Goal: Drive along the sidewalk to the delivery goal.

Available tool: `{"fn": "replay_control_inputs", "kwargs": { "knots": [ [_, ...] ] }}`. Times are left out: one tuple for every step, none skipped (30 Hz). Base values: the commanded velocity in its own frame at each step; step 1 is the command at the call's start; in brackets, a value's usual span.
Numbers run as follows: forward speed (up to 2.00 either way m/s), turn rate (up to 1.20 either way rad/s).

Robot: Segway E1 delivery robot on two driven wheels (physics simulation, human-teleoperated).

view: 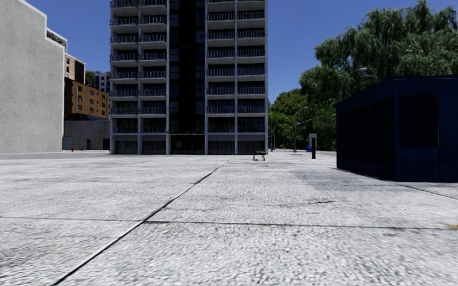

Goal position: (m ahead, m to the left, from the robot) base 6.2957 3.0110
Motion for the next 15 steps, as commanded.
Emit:
{"fn": "replay_control_inputs", "kwargs": {
  "knots": [
    [1.39,0.00],
    [1.39,0.00],
    [1.39,0.00],
    [1.39,0.00],
    [1.39,0.00],
    [1.39,0.00],
    [1.39,0.00],
    [1.39,0.00],
    [1.39,0.00],
    [1.39,0.00],
    [1.39,0.00],
    [1.39,0.00],
    [1.39,0.00],
    [1.39,0.00],
    [1.39,0.00]
  ]
}}
